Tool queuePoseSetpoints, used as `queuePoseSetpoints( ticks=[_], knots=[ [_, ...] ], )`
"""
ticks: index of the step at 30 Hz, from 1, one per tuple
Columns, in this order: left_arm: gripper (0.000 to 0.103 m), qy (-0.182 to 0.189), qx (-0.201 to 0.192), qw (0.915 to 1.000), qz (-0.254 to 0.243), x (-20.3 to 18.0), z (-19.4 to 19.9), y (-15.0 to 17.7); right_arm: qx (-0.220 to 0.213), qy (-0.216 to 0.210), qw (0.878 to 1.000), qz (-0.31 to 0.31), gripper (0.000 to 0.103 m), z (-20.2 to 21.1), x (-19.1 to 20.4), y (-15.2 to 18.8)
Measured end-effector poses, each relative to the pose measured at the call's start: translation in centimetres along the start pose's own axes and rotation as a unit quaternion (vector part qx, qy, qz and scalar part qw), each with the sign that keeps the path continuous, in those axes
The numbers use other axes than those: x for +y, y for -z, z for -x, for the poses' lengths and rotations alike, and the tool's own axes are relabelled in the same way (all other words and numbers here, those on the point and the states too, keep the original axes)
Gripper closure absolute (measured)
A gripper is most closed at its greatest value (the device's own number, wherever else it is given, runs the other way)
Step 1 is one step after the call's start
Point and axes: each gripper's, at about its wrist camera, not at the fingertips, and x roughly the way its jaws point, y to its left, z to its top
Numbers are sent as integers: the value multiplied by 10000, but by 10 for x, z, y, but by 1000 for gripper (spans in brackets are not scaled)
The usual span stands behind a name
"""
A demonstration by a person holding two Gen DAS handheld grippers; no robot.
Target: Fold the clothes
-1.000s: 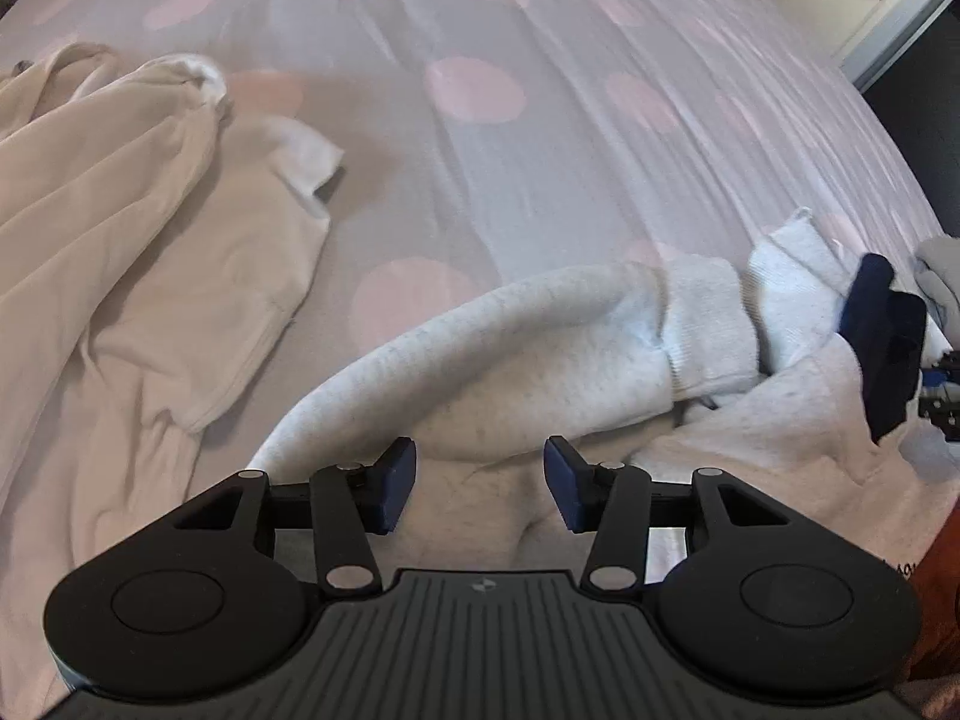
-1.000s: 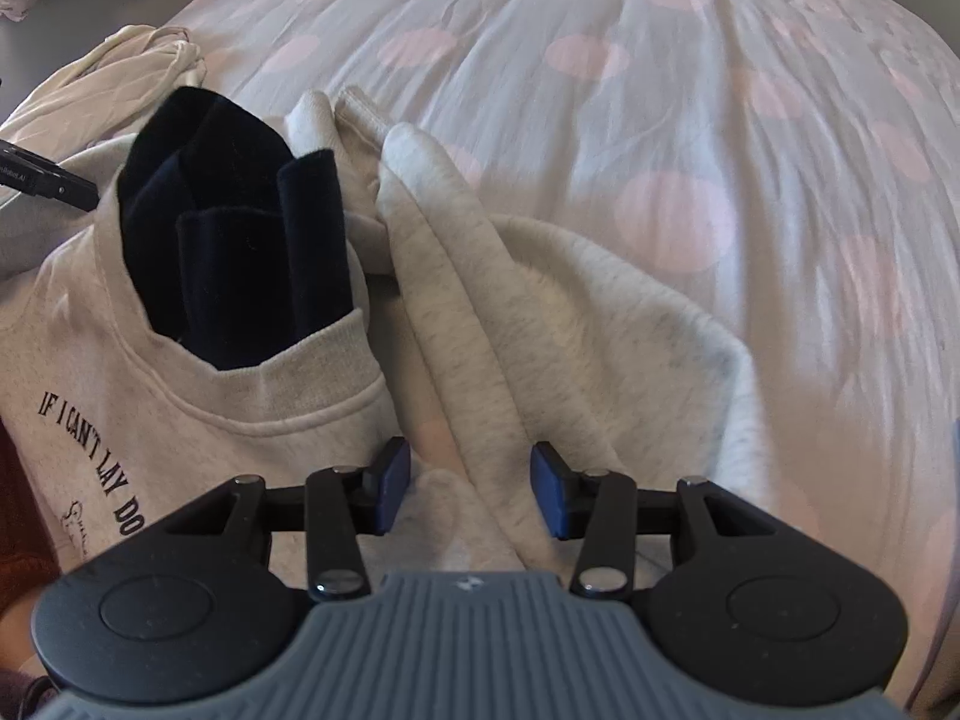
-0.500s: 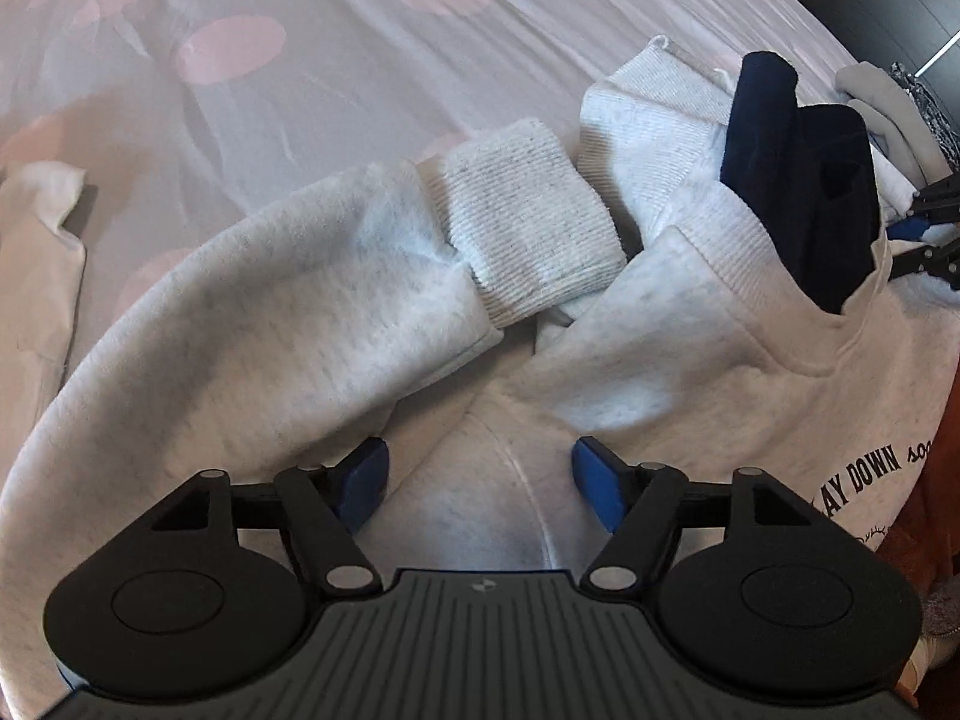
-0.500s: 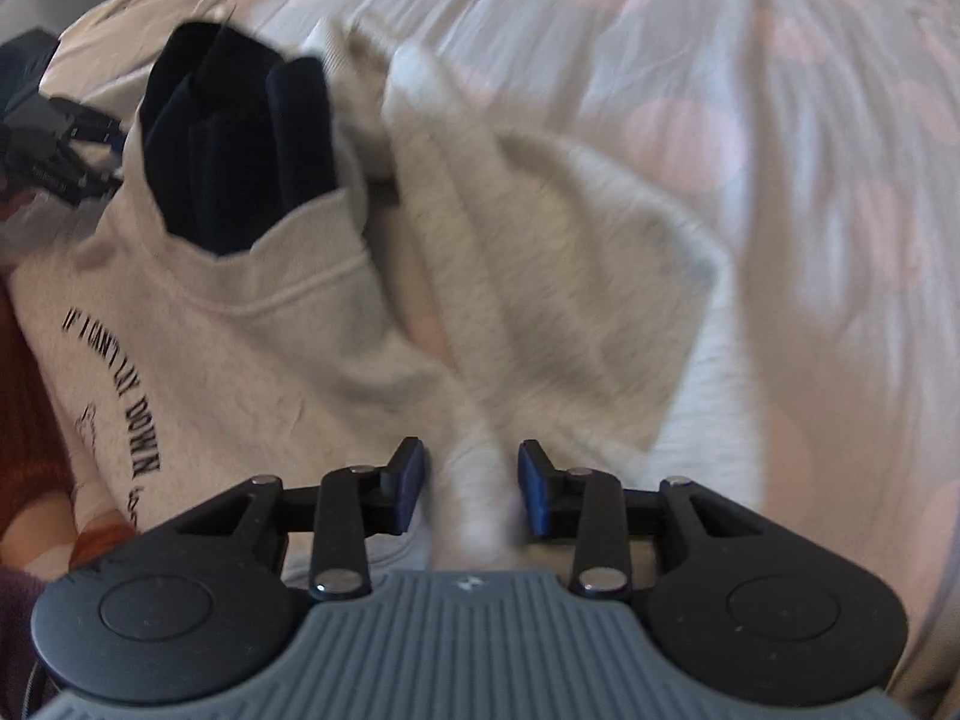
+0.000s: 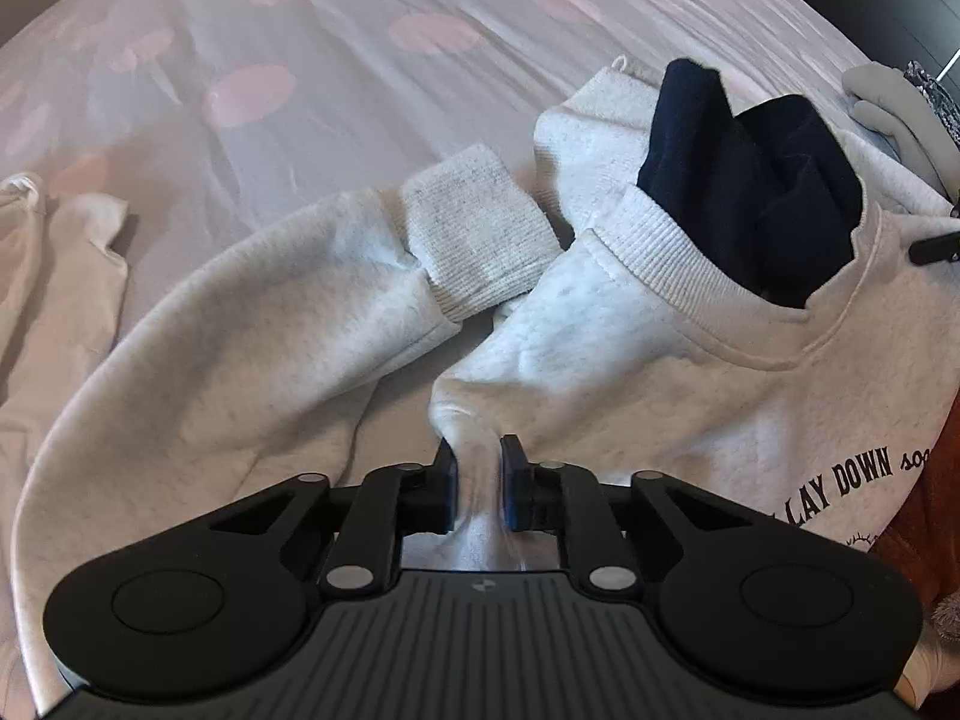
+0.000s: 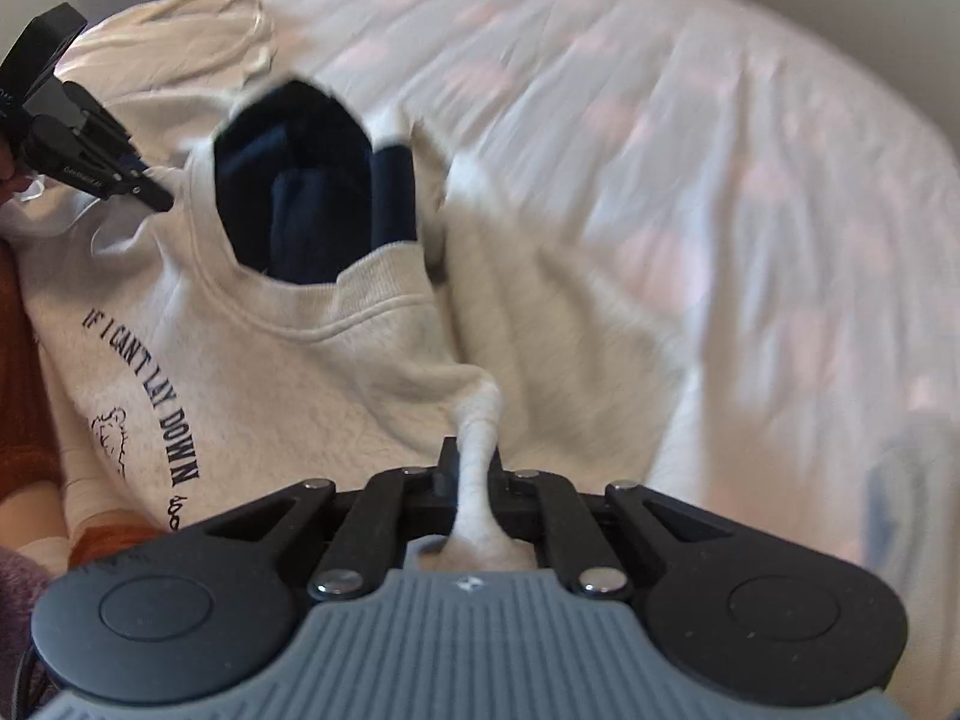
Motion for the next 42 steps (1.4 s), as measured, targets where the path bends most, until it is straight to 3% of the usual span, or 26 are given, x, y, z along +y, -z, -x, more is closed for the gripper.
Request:
queuePoseSetpoints(
  ticks=[5, 9, 15, 19, 23, 27, 29, 32, 34, 40, 42],
  knots=[
    [97, -390, -1084, 9929, 293, 16, 78, 1, -998, 923, 9890, 584, 97, 52, 15, -26],
    [98, -924, -1990, 9752, 287, 17, 156, -14, -1838, 1384, 9704, 731, 97, 110, 16, -68],
    [98, -1576, -3295, 9305, 276, 6, 282, -49, -3061, 2044, 9251, 933, 97, 196, 18, -131],
    [98, -1949, -4051, 8931, 141, -17, 358, -62, -3699, 2508, 8886, 1033, 97, 260, 25, -163],
    [98, -2189, -4701, 8550, 42, -43, 416, -67, -4315, 2881, 8486, 1032, 97, 317, 34, -170],
    [98, -2228, -5063, 8331, -49, -70, 448, -55, -4771, 3064, 8177, 992, 97, 360, 43, -161],
    [98, -2225, -5187, 8254, -106, -81, 449, -45, -4907, 3061, 8102, 952, 97, 371, 46, -149],
    [98, -2248, -5268, 8194, -206, -94, 446, -31, -5001, 3032, 8056, 944, 97, 376, 51, -130],
    [98, -2234, -5212, 8233, -258, -95, 440, -28, -4975, 3023, 8070, 988, 97, 371, 54, -124],
    [98, -2140, -4590, 8620, -204, -82, 402, -40, -4592, 2780, 8383, 958, 97, 340, 49, -119],
    [98, -2111, -4434, 8709, -191, -77, 384, -47, -4479, 2764, 8451, 933, 97, 322, 45, -122]
  ],
)
